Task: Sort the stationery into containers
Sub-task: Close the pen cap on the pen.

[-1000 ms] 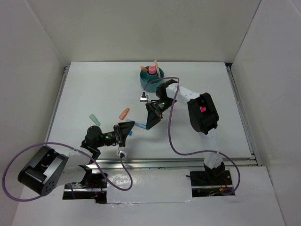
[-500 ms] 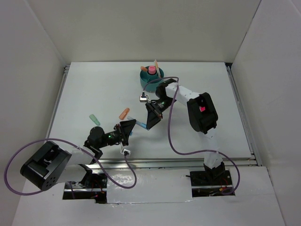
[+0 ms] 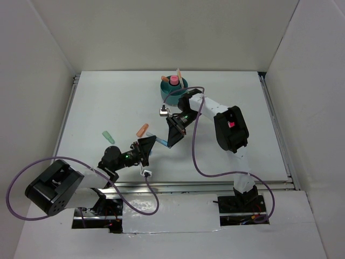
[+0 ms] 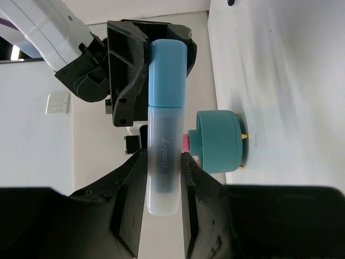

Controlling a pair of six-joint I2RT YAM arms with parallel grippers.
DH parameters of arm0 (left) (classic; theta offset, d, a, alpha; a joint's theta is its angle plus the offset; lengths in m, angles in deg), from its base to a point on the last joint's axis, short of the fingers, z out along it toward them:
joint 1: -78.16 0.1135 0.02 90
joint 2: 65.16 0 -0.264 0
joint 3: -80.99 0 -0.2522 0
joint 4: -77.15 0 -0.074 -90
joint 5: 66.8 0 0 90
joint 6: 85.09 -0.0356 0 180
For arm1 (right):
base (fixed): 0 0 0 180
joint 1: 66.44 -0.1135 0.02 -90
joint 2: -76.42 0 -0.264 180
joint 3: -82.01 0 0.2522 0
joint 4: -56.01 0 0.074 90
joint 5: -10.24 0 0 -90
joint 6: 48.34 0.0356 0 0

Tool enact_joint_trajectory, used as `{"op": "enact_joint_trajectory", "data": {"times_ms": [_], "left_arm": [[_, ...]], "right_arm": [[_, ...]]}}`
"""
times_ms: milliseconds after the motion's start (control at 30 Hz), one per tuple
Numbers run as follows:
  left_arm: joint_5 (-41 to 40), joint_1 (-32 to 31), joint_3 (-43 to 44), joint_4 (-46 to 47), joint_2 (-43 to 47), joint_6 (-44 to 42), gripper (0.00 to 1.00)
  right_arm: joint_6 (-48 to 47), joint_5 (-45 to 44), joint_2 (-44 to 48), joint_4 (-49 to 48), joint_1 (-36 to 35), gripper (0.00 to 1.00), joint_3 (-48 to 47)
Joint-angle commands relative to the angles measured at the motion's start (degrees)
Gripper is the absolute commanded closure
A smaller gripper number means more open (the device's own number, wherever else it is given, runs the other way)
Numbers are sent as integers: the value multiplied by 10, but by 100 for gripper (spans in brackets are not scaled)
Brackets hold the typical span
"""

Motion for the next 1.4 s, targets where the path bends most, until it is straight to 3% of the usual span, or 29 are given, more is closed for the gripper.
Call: {"op": "enact_joint_trajectory", "data": {"times_ms": [0,1367], "left_arm": [[196,-67,4,33,-11,24,100],[187,-115,7,127,-68,53,100]], "right_arm": [[5,155,-12,-31,-11,100,-54],[14,160,-41,-31,-9,100,-97]]}}
